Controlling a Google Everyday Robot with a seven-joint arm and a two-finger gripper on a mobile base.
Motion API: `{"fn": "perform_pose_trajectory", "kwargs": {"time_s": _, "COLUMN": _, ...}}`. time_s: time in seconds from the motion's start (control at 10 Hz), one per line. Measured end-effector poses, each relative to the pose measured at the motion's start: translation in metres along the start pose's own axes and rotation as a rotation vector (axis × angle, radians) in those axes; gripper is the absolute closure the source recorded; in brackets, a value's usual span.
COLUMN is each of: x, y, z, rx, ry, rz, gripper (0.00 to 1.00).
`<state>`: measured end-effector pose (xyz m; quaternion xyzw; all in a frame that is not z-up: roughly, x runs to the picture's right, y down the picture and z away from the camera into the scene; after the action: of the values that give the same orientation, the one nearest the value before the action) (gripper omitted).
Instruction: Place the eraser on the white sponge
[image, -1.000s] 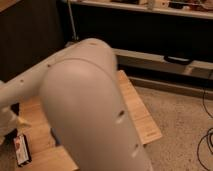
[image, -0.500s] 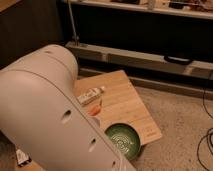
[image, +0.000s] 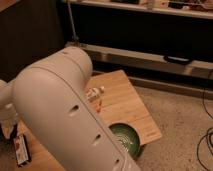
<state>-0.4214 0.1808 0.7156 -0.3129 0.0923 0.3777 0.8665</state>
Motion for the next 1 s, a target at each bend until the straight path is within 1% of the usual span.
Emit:
{"fn": "perform_pose_trajectory", "kwargs": {"time_s": 0.1, "x": -0.001, "y": 0.001, "z": 0.020, "rx": -0.005, "ry": 0.017, "rz": 0.006, "gripper": 0.20}}
{"fn": "perform_pose_trajectory", "kwargs": {"time_s": 0.2, "x": -0.002, "y": 0.004, "z": 0.035, "rx": -0.012, "ry": 0.027, "rz": 0.007, "gripper": 0.20}}
{"fn": "perform_pose_trajectory", "kwargs": {"time_s": 0.4, "x": -0.001, "y": 0.015, "z": 0.046, "rx": -0.023, "ry": 0.035, "rz": -0.011, "gripper": 0.20}}
{"fn": "perform_pose_trajectory", "kwargs": {"time_s": 0.6, "x": 0.000, "y": 0.030, "z": 0.043, "rx": -0.021, "ry": 0.039, "rz": -0.035, "gripper": 0.20}}
{"fn": "perform_pose_trajectory", "kwargs": {"time_s": 0.7, "x": -0.001, "y": 0.033, "z": 0.046, "rx": -0.026, "ry": 0.047, "rz": -0.036, "gripper": 0.20}}
{"fn": "perform_pose_trajectory", "kwargs": {"time_s": 0.9, "x": -0.002, "y": 0.032, "z": 0.065, "rx": -0.035, "ry": 0.073, "rz": -0.051, "gripper": 0.20}}
{"fn": "perform_pose_trajectory", "kwargs": {"time_s": 1.0, "x": -0.003, "y": 0.040, "z": 0.077, "rx": -0.045, "ry": 0.088, "rz": -0.062, "gripper": 0.20}}
